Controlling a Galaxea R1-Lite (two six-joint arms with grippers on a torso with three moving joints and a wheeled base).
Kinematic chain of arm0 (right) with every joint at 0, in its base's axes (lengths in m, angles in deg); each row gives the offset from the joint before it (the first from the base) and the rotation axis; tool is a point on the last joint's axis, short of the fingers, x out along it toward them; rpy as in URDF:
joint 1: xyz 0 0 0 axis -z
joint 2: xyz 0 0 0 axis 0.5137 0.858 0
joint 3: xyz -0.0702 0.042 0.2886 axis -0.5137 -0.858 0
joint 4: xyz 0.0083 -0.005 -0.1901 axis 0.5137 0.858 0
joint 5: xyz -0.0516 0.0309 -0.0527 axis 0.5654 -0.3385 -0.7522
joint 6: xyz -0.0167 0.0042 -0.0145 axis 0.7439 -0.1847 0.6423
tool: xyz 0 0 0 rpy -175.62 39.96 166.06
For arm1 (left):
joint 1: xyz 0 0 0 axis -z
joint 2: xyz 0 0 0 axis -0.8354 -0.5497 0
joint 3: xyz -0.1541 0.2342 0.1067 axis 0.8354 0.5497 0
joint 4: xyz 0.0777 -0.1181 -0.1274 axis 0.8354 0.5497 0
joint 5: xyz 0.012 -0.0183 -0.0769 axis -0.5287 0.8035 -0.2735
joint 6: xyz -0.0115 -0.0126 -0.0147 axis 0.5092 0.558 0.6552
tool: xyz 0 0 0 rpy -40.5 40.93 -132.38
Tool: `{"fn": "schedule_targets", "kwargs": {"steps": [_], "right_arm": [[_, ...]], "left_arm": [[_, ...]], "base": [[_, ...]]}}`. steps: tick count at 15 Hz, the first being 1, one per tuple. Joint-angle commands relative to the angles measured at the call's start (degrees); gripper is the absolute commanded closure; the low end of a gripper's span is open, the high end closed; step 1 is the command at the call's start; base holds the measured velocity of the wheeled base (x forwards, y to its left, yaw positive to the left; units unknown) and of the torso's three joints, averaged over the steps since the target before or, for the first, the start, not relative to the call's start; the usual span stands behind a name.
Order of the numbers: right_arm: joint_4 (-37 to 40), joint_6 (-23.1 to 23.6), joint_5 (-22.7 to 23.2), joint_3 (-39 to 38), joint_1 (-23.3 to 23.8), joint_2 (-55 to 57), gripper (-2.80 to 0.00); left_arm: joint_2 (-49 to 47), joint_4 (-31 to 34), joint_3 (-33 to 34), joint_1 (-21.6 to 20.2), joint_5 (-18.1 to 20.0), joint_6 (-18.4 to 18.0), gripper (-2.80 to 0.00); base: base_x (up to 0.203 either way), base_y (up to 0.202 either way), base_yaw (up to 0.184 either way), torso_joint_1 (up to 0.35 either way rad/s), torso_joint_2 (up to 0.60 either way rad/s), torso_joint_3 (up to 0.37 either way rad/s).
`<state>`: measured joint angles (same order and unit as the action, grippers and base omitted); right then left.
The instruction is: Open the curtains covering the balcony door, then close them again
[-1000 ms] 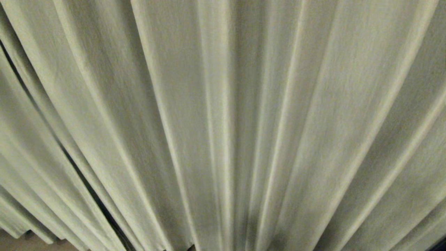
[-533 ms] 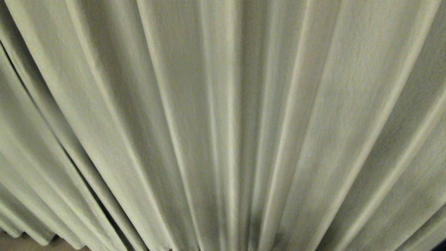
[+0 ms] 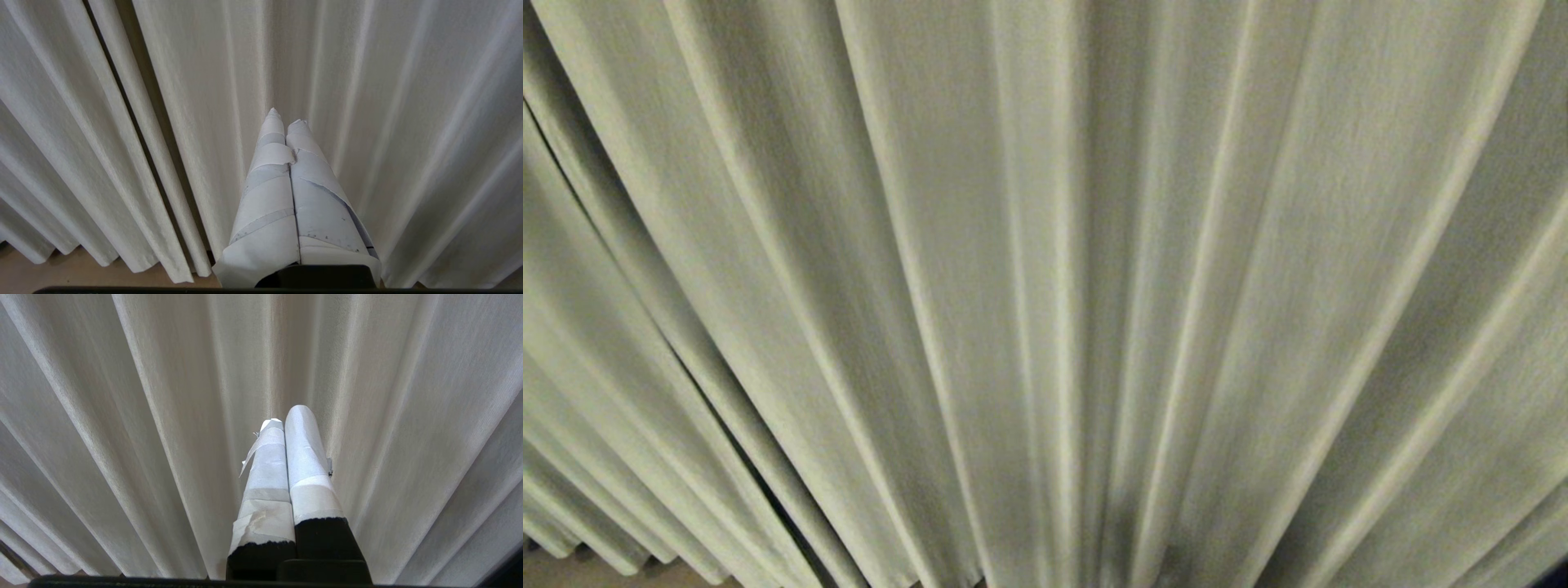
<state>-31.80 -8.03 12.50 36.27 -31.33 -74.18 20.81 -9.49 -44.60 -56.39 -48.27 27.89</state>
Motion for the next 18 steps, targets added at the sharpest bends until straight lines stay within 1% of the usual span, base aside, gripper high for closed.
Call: {"fn": "schedule_targets", "kwargs": {"steps": [1, 4, 6, 18], "right_arm": [[0.0, 0.0, 0.0, 0.0, 0.0, 0.0, 0.0], [0.0, 0.0, 0.0, 0.0, 0.0, 0.0, 0.0], [0.0, 0.0, 0.0, 0.0, 0.0, 0.0, 0.0], [0.0, 0.0, 0.0, 0.0, 0.0, 0.0, 0.0]], "left_arm": [[0.0, 0.0, 0.0, 0.0, 0.0, 0.0, 0.0], [0.0, -0.1, 0.0, 0.0, 0.0, 0.2, 0.0], [0.0, -0.1, 0.0, 0.0, 0.0, 0.2, 0.0], [0.0, -0.1, 0.0, 0.0, -0.1, 0.9, 0.0]], "base": [[0.0, 0.0, 0.0, 0.0, 0.0, 0.0], [0.0, 0.0, 0.0, 0.0, 0.0, 0.0], [0.001, 0.098, -0.023, 0.005, 0.0, 0.004], [0.0, 0.179, -0.002, 0.003, 0.0, 0.004]]}}
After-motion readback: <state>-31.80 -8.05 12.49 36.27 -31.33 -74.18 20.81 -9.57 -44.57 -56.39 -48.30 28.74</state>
